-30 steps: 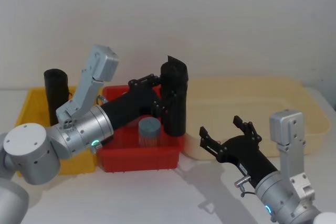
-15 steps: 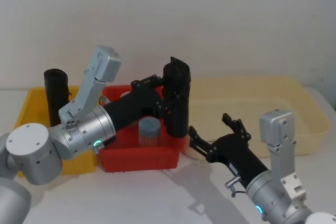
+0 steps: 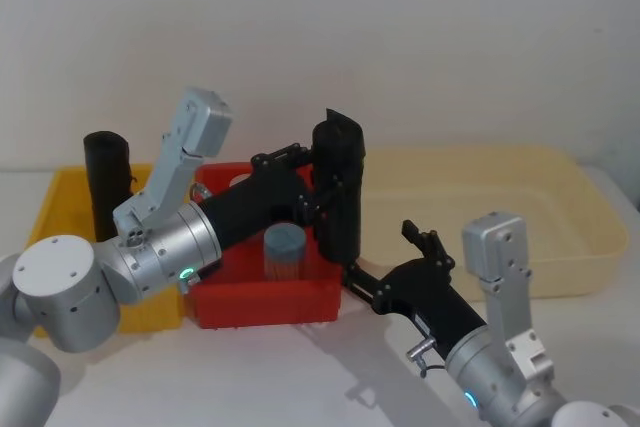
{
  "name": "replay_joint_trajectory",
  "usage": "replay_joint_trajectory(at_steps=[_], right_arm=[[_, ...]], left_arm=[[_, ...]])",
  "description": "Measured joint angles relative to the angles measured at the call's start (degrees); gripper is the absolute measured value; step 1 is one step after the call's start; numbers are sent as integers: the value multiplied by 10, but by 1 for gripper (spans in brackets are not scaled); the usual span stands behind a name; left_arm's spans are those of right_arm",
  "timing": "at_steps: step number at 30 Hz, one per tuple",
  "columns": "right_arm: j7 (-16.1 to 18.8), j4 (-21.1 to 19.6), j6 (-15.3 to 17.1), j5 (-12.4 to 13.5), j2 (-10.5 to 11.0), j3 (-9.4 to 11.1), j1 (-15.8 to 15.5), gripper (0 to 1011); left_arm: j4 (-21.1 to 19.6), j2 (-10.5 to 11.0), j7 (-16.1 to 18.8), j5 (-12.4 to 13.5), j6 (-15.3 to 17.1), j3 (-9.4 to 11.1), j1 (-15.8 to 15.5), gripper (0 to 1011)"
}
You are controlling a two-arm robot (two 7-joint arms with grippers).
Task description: Pick up the garbage bag with the one hand and transfer it to the other hand.
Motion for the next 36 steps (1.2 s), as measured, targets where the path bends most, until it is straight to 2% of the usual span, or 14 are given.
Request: replay_joint_trajectory(at_steps=[15, 36], right_arm=[[3, 30, -2, -17, -21, -9, 25, 1001], [16, 53, -5, -28, -43, -15, 44, 1000]], left_arm=[[0, 0, 0, 0, 0, 0, 0, 495], [0, 0, 0, 0, 0, 0, 0, 495]])
